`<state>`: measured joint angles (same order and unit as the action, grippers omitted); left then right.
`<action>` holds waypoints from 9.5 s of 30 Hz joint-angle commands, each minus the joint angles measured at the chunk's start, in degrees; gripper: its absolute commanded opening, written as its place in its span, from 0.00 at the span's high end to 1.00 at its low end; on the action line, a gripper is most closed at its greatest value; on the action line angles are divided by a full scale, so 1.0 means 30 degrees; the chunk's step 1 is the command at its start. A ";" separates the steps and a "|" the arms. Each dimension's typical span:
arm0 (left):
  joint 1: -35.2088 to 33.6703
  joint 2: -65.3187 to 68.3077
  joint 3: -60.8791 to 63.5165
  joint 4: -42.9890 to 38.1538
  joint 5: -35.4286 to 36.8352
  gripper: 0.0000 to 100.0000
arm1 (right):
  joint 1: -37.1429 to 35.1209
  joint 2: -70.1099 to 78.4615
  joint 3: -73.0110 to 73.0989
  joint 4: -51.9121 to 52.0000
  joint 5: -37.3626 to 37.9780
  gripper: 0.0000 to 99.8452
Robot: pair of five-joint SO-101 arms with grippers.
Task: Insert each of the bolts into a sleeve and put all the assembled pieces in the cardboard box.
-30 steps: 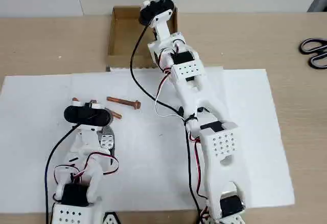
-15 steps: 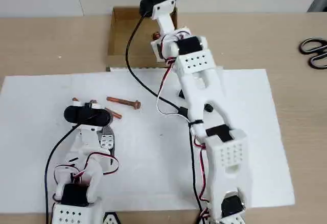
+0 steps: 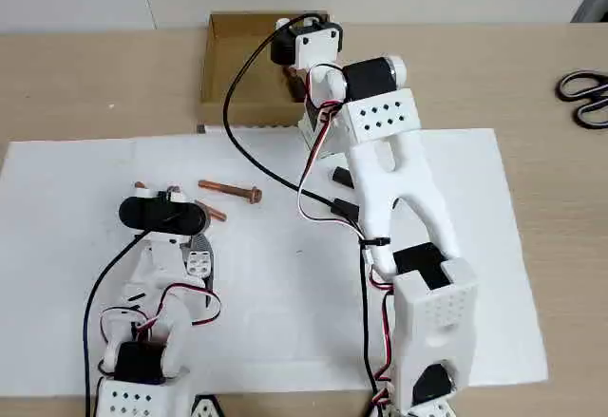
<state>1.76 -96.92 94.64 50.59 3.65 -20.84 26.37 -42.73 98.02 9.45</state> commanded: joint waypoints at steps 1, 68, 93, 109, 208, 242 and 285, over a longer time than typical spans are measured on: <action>-0.0088 -0.0205 -0.0103 -0.0352 -0.0059 0.99 | -0.0396 -0.1333 -0.0527 0.0308 0.2579 0.82; -0.0586 -0.0205 -0.0103 -0.0322 -0.0059 0.99 | 0.0249 -0.1245 1.3802 -0.6842 1.1722 0.97; -0.0586 -0.0205 -0.0103 -0.0322 -0.0059 0.99 | 0.0132 -0.1187 1.3890 -0.7399 0.9670 0.98; -0.0586 -0.0205 -0.0103 -0.0322 -0.0059 0.99 | 0.0161 -0.1392 0.6857 0.0190 0.2139 1.00; 0.1846 3.8418 -3.0110 0.3751 -2.6667 0.86 | 0.7927 -1.7978 2.3355 -0.0337 -0.0264 1.00; 0.3546 3.3260 -3.2718 0.9582 -2.3941 0.99 | 0.7780 -1.8154 2.1949 -0.0103 -0.0322 1.00; 0.3780 1.3304 -2.3018 0.5099 0.7824 0.99 | -0.2037 -3.8989 3.0945 -0.5348 -0.3018 1.00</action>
<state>11.43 -51.82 19.82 73.98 25.19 -21.45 -88.53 48.09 85.71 5.32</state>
